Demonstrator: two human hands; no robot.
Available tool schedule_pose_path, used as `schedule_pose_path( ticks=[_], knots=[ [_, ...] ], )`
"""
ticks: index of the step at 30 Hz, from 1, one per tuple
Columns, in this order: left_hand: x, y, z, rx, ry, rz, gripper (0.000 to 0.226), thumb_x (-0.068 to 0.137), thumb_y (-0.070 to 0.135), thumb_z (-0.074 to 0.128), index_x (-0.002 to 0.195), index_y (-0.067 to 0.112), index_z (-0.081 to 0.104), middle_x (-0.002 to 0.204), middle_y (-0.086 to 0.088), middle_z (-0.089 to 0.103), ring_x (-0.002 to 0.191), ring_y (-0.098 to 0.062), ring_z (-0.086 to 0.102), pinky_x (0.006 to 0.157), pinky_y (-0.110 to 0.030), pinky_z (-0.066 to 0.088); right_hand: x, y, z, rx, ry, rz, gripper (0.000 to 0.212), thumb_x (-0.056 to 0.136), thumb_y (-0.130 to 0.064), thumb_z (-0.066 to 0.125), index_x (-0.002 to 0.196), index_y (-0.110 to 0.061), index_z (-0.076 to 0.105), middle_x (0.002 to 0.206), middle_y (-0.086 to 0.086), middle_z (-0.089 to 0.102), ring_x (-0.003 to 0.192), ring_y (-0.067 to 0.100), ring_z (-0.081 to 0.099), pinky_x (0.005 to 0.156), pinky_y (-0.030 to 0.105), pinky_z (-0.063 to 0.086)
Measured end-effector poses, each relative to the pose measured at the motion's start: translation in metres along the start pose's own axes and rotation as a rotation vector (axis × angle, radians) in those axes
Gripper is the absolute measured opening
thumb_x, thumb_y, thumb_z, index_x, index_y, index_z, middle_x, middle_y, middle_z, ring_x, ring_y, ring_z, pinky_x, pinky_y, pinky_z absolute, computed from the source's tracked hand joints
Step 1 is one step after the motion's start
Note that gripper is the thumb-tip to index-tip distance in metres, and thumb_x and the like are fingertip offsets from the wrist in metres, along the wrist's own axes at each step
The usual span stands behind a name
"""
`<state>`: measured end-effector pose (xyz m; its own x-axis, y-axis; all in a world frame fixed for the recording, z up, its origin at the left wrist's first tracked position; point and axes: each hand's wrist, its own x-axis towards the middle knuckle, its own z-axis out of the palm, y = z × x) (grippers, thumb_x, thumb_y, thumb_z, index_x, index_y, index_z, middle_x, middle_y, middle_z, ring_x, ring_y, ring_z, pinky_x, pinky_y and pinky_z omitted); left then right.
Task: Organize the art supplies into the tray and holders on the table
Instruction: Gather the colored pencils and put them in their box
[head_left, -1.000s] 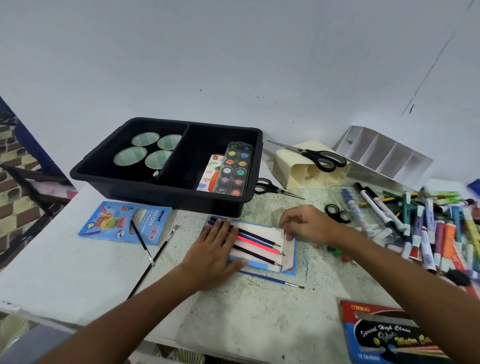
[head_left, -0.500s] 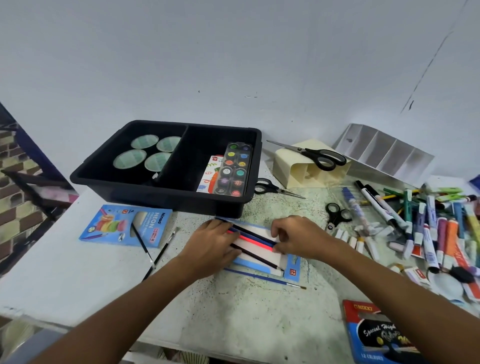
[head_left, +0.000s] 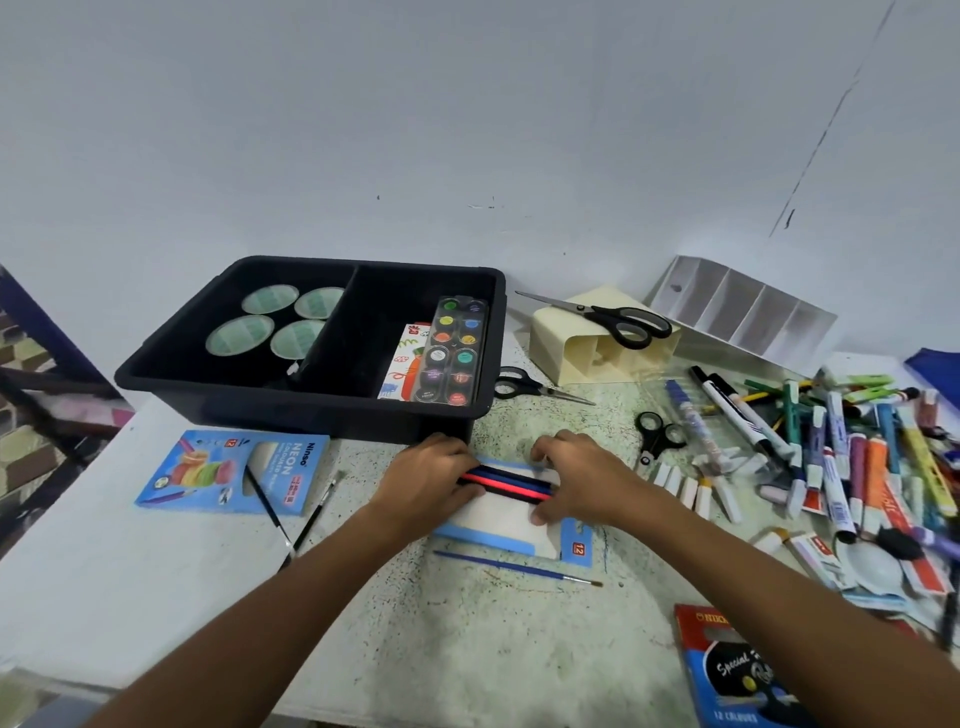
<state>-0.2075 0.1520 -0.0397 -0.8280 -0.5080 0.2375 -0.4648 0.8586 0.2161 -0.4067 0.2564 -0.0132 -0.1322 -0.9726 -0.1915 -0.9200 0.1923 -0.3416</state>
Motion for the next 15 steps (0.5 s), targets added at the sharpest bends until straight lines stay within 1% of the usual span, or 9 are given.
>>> schedule_pose_path(
  ticks=[2,6,8,11,13,15],
  knots=[
    [0.001,0.001,0.001,-0.001,0.023,-0.019,0.030,0.086,0.034,0.070,0.106,0.011,0.073,0.105,-0.002,0.069,0.104,-0.021,0.059,0.082,-0.033,0.049,0.003,-0.002,0.000,0.000,0.034,0.050,0.060,0.068,-0.037,0.085,0.117,-0.019,0.056,0.111,0.000,0.057,0.096,0.017,0.048,0.070,0.031,0.039],
    [0.000,0.000,0.002,-0.010,0.034,-0.043,0.025,0.091,0.031,0.064,0.107,0.013,0.072,0.107,0.000,0.068,0.105,-0.019,0.057,0.083,-0.031,0.049,0.009,-0.003,-0.001,0.045,0.071,0.108,0.042,0.072,-0.029,0.085,0.105,-0.013,0.064,0.104,0.004,0.065,0.086,0.019,0.054,0.068,0.028,0.041],
    [-0.001,0.000,0.002,-0.021,0.041,-0.040,0.023,0.092,0.026,0.063,0.106,0.012,0.073,0.106,-0.001,0.068,0.104,-0.020,0.057,0.082,-0.031,0.049,0.011,-0.003,-0.002,0.064,0.077,0.129,0.038,0.071,-0.028,0.086,0.101,-0.013,0.067,0.099,0.002,0.066,0.084,0.019,0.056,0.066,0.027,0.040],
    [-0.005,0.001,0.000,0.013,0.062,0.011,0.017,0.089,0.020,0.064,0.097,0.009,0.076,0.099,-0.004,0.070,0.098,-0.023,0.061,0.074,-0.034,0.053,0.011,-0.004,-0.003,0.075,0.083,0.134,0.036,0.071,-0.027,0.086,0.100,-0.014,0.068,0.090,-0.003,0.061,0.082,0.019,0.057,0.065,0.026,0.039],
    [-0.008,0.002,-0.001,0.039,0.075,0.053,0.014,0.085,0.019,0.069,0.090,0.008,0.077,0.096,-0.006,0.071,0.093,-0.025,0.063,0.069,-0.036,0.056,0.011,-0.003,-0.003,0.074,0.089,0.129,0.035,0.071,-0.029,0.085,0.099,-0.014,0.069,0.090,-0.004,0.061,0.083,0.018,0.057,0.064,0.026,0.039],
    [-0.012,0.000,-0.002,0.063,0.058,0.082,0.017,0.084,0.021,0.070,0.092,0.007,0.076,0.101,-0.009,0.071,0.095,-0.027,0.064,0.070,-0.037,0.058,0.012,-0.003,-0.003,0.074,0.095,0.127,0.034,0.072,-0.032,0.084,0.098,-0.016,0.070,0.094,-0.002,0.065,0.086,0.019,0.059,0.065,0.027,0.040]
  ],
)
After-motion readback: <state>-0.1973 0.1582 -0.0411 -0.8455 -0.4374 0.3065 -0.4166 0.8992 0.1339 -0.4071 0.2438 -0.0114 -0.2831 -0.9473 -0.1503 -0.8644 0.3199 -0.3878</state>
